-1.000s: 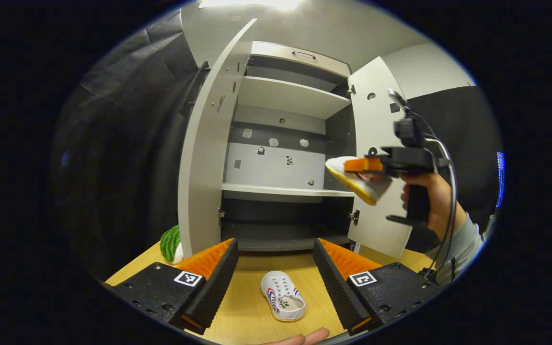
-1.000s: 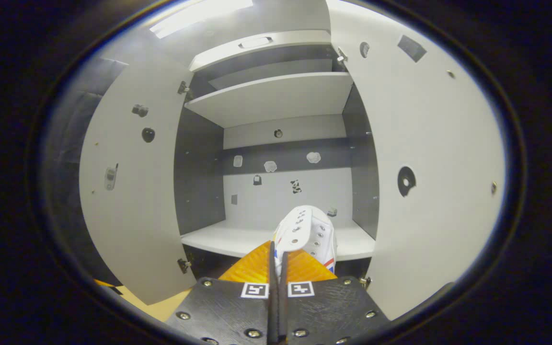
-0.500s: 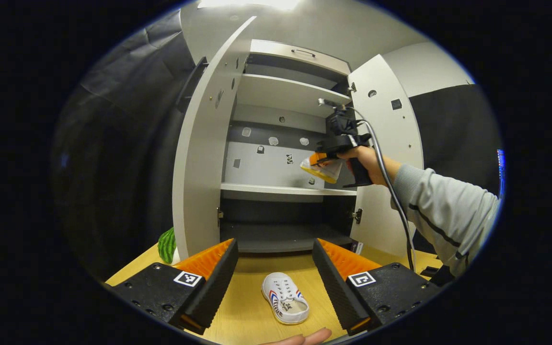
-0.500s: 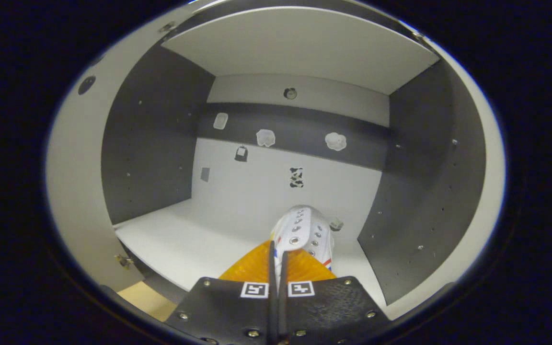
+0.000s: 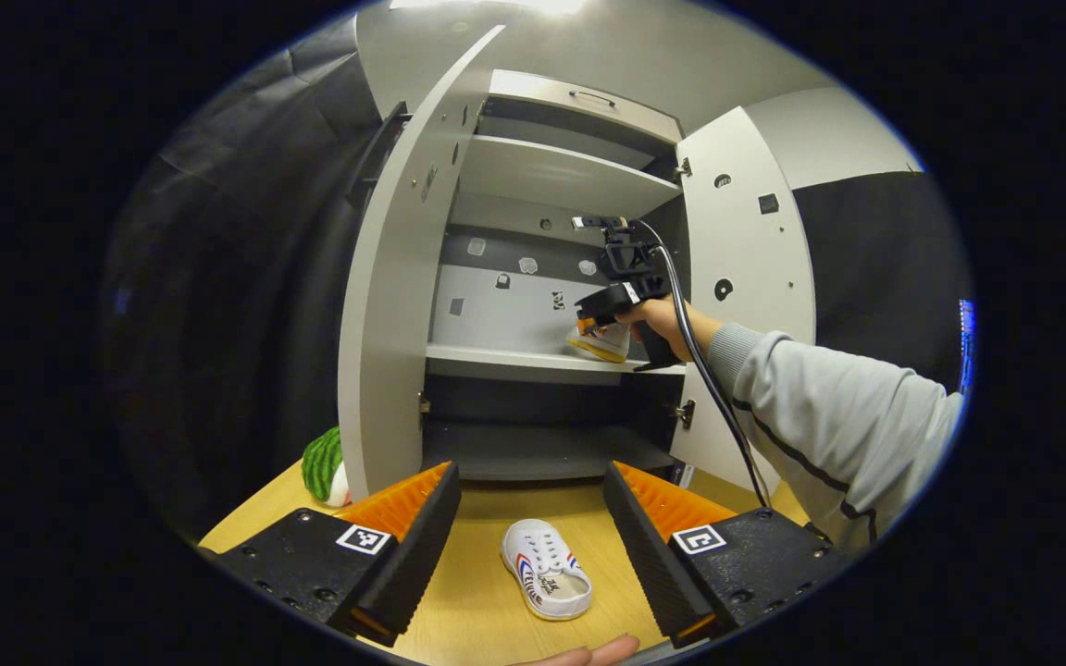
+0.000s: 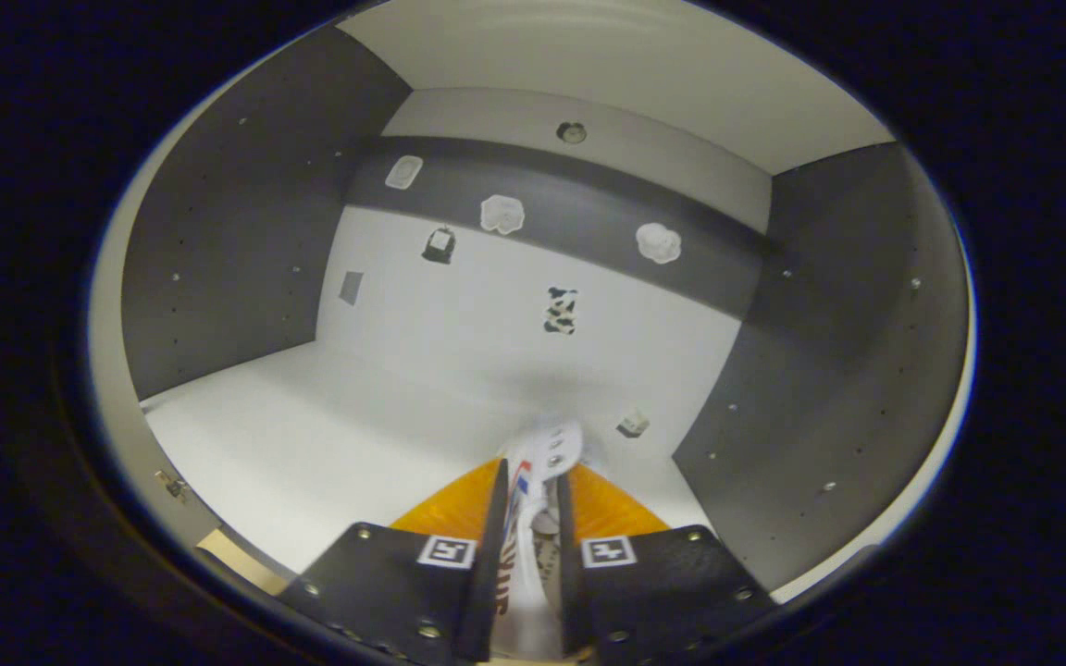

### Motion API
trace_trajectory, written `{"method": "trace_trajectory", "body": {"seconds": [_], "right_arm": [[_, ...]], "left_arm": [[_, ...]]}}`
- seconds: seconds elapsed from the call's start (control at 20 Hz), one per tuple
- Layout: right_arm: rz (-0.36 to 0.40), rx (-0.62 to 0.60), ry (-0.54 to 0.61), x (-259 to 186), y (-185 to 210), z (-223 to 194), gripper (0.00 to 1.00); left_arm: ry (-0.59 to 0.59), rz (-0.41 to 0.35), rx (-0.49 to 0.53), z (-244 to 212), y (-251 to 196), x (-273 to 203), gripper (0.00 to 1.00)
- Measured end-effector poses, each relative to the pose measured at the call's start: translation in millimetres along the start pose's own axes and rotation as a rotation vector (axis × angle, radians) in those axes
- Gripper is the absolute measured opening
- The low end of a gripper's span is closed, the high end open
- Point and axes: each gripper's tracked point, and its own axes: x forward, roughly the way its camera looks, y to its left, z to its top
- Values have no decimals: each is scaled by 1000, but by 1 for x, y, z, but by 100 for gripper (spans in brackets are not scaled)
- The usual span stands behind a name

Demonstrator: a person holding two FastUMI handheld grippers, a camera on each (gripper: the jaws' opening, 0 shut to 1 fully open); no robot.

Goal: Grab one shoe with the right hand and put it into the shoe cabinet, grab the other shoe with the left hand and put it into the shoe cabinet; then close the right door with the right hand and the left door with the left hand.

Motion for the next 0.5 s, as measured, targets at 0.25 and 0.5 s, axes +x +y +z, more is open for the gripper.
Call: {"method": "trace_trajectory", "body": {"seconds": [0.25, 0.5], "right_arm": [[7, 4, -107, -77, -11, 22, 99], [25, 108, -172, -193, -23, 20, 99]], "left_arm": [[52, -5, 16, -14, -2, -1, 95], [140, 22, -13, -38, 7, 9, 95]]}}
